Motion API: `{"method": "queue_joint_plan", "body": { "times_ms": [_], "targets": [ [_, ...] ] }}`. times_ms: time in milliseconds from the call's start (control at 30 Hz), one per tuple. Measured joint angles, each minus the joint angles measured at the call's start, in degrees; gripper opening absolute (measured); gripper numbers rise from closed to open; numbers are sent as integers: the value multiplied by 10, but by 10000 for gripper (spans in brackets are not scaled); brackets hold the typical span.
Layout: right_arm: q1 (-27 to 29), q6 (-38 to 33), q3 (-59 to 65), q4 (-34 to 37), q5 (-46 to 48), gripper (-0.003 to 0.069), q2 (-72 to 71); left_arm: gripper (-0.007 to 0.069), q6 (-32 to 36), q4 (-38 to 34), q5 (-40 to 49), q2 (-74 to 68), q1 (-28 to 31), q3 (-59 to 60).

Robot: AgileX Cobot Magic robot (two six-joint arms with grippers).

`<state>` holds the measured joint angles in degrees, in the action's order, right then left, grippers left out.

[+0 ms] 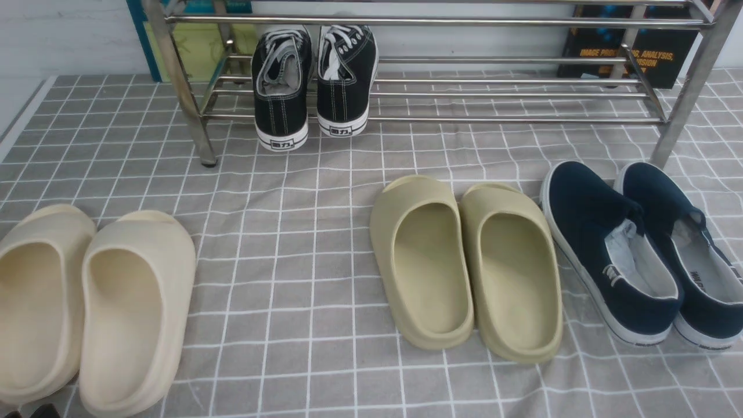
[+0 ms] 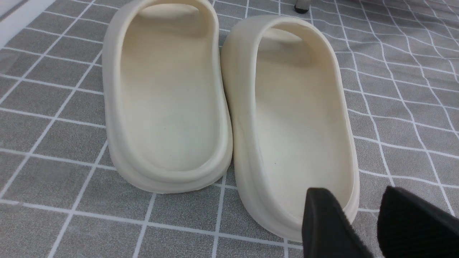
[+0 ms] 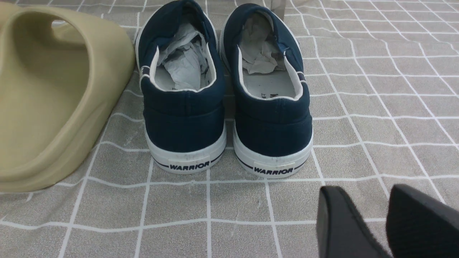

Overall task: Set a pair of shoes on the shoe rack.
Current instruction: Use the right arm to grab the shoe closest to it

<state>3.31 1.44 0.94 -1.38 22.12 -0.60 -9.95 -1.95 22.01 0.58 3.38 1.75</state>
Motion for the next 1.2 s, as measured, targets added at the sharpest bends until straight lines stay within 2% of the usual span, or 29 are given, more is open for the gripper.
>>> {"method": "queue_joint_plan", "body": {
  "times_ms": [1200],
  "targets": [
    [0, 0, 0, -8, 0, 239, 0, 238, 0, 0, 0, 0, 0, 0]
  ]
}}
